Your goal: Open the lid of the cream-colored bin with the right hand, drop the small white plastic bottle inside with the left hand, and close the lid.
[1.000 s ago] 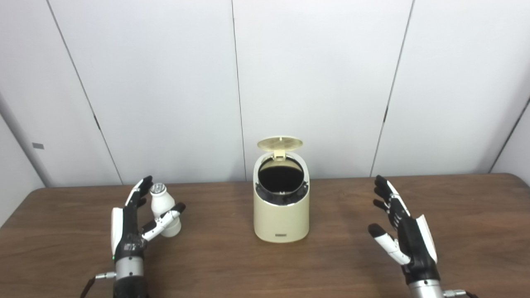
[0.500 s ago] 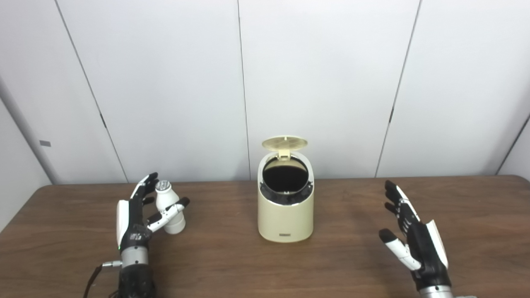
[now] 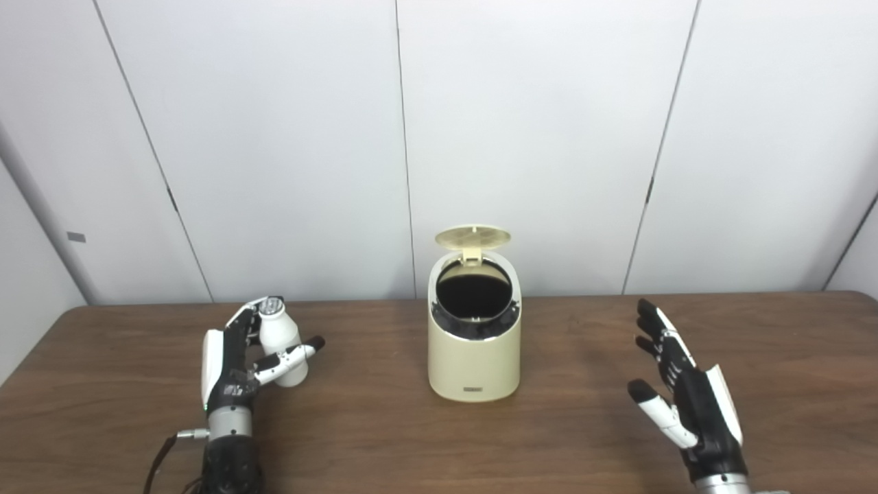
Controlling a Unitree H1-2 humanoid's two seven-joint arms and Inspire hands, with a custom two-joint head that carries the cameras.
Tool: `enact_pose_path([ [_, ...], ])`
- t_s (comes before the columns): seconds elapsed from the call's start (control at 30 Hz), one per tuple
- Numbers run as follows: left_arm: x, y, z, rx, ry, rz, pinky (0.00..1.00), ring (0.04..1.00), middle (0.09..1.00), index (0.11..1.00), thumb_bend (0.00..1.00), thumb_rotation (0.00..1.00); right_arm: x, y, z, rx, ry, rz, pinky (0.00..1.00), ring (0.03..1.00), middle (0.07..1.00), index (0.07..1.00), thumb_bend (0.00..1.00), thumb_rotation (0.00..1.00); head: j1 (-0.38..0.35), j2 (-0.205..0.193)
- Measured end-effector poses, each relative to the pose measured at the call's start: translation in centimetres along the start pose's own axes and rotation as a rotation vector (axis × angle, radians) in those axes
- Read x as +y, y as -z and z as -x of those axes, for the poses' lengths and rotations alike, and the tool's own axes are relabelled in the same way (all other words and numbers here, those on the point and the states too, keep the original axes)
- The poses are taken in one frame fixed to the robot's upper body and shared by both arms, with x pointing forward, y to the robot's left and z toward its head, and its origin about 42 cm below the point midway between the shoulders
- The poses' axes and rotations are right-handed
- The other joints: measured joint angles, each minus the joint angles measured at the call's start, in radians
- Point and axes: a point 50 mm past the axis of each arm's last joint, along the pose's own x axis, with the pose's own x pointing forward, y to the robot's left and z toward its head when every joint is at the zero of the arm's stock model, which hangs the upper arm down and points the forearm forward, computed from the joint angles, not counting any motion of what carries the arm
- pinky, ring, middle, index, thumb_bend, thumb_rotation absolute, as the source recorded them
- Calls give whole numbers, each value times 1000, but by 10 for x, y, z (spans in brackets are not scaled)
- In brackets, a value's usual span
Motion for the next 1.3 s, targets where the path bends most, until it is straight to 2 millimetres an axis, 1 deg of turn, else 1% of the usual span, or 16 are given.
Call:
enact_pose_path([
  [0.03, 0, 0, 0, 0, 2, -2, 576, 647, 643, 660, 966, 56, 0, 0, 0, -1, 0, 0, 876, 929, 938, 925, 922, 822, 0, 0],
  [0.07, -1, 0, 0, -1, 2, -4, 522, 596, 601, 611, 932, 22, 0, -1, 0, -3, 1, -1, 876, 930, 940, 927, 916, 822, 0, 2],
  [0.13, 0, 0, 0, 0, -4, -3, 482, 556, 570, 577, 905, 5, 0, -2, 0, -7, 1, 0, 877, 931, 941, 928, 912, 820, 0, 2],
  [0.17, 0, 0, 0, 0, -9, 1, 447, 516, 526, 541, 718, 2, 0, -2, -1, -8, 1, -1, 881, 933, 943, 930, 911, 819, 0, 2],
  [0.2, 0, 0, 0, -1, -15, 7, 408, 467, 500, 525, 591, 1, 0, -2, -1, -8, 1, -1, 885, 935, 946, 931, 918, 821, 0, 2],
  [0.23, 0, 0, 0, -1, -21, 11, 385, 451, 487, 518, 548, 0, 0, -2, -1, -8, 1, -1, 882, 933, 945, 930, 917, 823, 0, 2],
  [0.3, 1, 0, 0, -6, -42, 11, 353, 442, 465, 503, 513, 0, 0, -2, -1, -8, 1, 0, 879, 930, 942, 927, 914, 828, -2, 2],
  [0.5, 0, -2, 1, -43, -66, -2, 332, 441, 459, 491, 504, 0, 0, -1, 0, -5, -2, 8, 886, 935, 943, 929, 928, 830, -2, 2],
  [0.7, 1, -3, 1, -46, -76, -8, 294, 404, 456, 499, 503, 0, 1, 5, 1, 17, -4, 7, 884, 933, 940, 925, 936, 829, -2, 2],
  [0.87, 1, -3, 1, -50, -81, -8, 324, 433, 460, 496, 504, 0, 1, 5, 1, 18, -5, 6, 883, 931, 940, 926, 941, 827, -6, 2],
  [1.0, 0, -10, 10, -106, -75, -18, 326, 434, 472, 496, 504, 0, 0, 5, 1, 19, -3, 6, 875, 928, 939, 926, 936, 823, -6, 0],
  [1.1, -3, -20, 21, -187, -61, -22, 329, 426, 483, 503, 503, 0, 1, 5, 1, 16, -4, 6, 868, 927, 938, 926, 920, 822, -11, -3],
  [1.17, -6, -30, 29, -246, -53, -18, 325, 421, 488, 504, 503, 0, 1, 5, 0, 15, -5, 9, 867, 926, 936, 927, 903, 818, -11, -3],
  [1.2, -6, -37, 32, -276, -54, -12, 323, 418, 492, 503, 503, 0, 2, 5, 0, 15, -5, 12, 867, 924, 935, 927, 905, 823, -11, -5],
  [1.3, -5, -66, 33, -391, -65, 14, 325, 424, 502, 489, 503, 0, 2, 6, 0, 18, 0, 17, 860, 919, 933, 926, 922, 826, -12, -6],
])
